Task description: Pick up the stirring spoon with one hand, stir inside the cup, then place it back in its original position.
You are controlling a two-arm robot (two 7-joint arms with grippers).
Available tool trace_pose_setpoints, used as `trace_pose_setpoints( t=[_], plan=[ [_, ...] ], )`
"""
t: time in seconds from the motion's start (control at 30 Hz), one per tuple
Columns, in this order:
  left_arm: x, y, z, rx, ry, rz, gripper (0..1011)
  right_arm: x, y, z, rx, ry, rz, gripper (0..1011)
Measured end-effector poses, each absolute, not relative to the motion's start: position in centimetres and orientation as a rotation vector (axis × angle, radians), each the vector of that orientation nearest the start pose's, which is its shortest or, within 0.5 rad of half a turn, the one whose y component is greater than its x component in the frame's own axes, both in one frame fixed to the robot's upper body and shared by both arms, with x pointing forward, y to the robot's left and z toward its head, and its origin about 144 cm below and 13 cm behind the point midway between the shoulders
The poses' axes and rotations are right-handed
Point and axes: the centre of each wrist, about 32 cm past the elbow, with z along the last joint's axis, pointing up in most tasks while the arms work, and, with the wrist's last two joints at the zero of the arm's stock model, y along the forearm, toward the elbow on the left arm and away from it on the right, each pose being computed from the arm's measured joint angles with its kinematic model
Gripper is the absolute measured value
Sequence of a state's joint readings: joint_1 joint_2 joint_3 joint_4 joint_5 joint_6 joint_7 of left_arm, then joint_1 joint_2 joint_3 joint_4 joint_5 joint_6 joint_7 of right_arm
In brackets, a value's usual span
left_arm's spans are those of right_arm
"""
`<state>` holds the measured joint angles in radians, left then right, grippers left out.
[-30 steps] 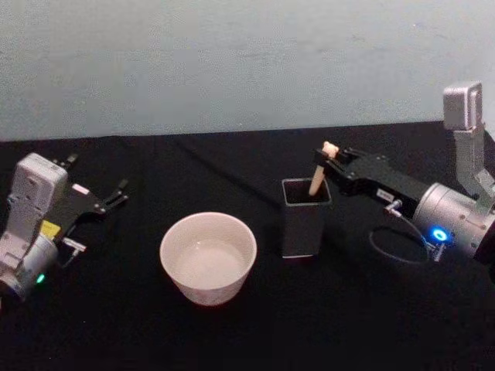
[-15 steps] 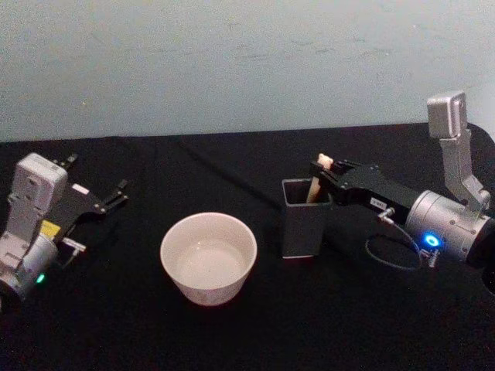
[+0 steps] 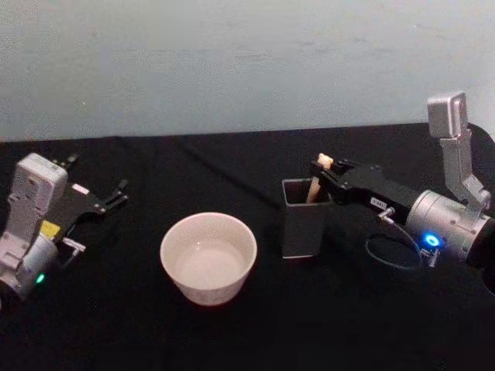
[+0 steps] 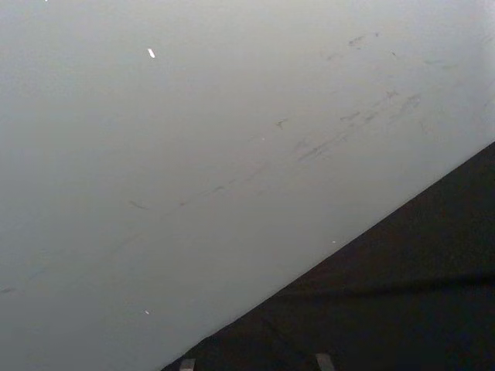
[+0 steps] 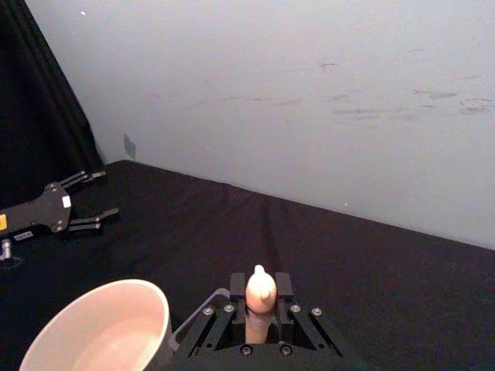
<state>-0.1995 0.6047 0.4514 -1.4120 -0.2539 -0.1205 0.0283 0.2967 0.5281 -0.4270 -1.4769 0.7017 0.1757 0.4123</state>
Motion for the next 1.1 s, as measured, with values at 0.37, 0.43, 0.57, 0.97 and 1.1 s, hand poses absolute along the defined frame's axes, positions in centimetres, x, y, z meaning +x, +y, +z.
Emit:
trace_pose_setpoints(
  t=[0.37, 0.43, 0.57, 0.97, 1.1],
  plan=[
    [48.86, 30.97, 113.98, 0.305, -0.285, 1.248, 1001, 51.75, -27.66, 118.98, -0.045, 0.216, -0.832, 292],
    [48.86, 30.97, 113.98, 0.305, -0.285, 1.248, 1001, 51.75, -27.66, 118.99, -0.045, 0.216, -0.832, 343],
    [48.86, 30.97, 113.98, 0.304, -0.285, 1.248, 1001, 51.75, -27.66, 119.01, -0.044, 0.216, -0.832, 466],
    [48.86, 30.97, 113.98, 0.304, -0.285, 1.248, 1001, 51.75, -27.66, 119.01, -0.043, 0.216, -0.832, 853],
    [48.86, 30.97, 113.98, 0.305, -0.285, 1.248, 1001, 51.75, -27.66, 119.01, -0.043, 0.216, -0.832, 937]
  ],
)
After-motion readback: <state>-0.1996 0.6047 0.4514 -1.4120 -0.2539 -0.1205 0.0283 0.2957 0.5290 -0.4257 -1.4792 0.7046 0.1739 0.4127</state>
